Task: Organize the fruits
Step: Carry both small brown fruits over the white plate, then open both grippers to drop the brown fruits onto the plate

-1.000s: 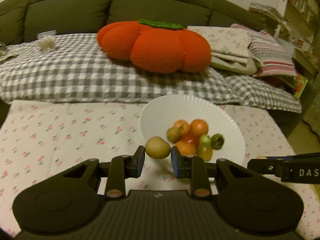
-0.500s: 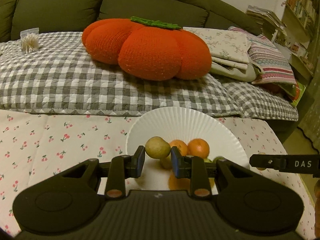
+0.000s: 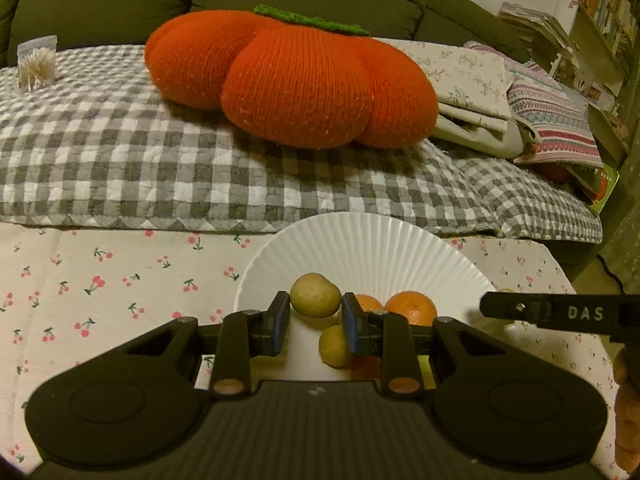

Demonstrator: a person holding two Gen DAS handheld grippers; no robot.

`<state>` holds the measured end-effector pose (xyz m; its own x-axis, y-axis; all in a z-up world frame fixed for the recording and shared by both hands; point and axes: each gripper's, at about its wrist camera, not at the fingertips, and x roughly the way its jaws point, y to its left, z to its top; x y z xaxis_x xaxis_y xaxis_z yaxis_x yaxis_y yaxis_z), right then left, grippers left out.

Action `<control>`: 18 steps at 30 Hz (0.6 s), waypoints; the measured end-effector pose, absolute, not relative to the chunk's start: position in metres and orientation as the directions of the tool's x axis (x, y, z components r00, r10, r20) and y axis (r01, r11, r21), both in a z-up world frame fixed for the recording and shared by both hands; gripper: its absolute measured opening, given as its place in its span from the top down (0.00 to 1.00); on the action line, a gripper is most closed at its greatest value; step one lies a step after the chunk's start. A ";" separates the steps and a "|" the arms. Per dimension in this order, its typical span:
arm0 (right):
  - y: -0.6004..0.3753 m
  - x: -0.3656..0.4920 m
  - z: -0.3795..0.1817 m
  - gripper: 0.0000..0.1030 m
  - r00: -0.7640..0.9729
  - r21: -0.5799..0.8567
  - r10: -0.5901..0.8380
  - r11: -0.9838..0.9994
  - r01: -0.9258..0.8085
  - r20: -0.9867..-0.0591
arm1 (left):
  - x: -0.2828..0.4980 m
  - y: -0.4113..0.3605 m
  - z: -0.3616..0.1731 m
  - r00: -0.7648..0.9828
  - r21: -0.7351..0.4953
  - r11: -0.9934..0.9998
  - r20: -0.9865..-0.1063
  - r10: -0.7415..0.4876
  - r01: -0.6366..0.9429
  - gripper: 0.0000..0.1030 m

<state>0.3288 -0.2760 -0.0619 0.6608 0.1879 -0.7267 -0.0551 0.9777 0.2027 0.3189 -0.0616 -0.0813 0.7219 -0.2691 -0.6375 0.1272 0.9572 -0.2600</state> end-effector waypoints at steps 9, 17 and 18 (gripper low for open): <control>-0.262 0.339 -0.073 0.77 0.656 0.181 0.199 0.979 -0.096 -0.728 | 0.325 -0.059 -0.085 0.712 -0.284 0.952 -0.643 -0.280 0.118 0.74; -0.259 0.338 -0.074 0.73 0.649 0.196 0.208 0.976 -0.093 -0.732 | 0.320 -0.057 -0.081 0.724 -0.276 0.955 -0.637 -0.265 0.107 0.65; -0.259 0.338 -0.073 0.73 0.649 0.200 0.206 0.976 -0.084 -0.732 | 0.319 -0.056 -0.080 0.725 -0.280 0.954 -0.635 -0.266 0.105 0.64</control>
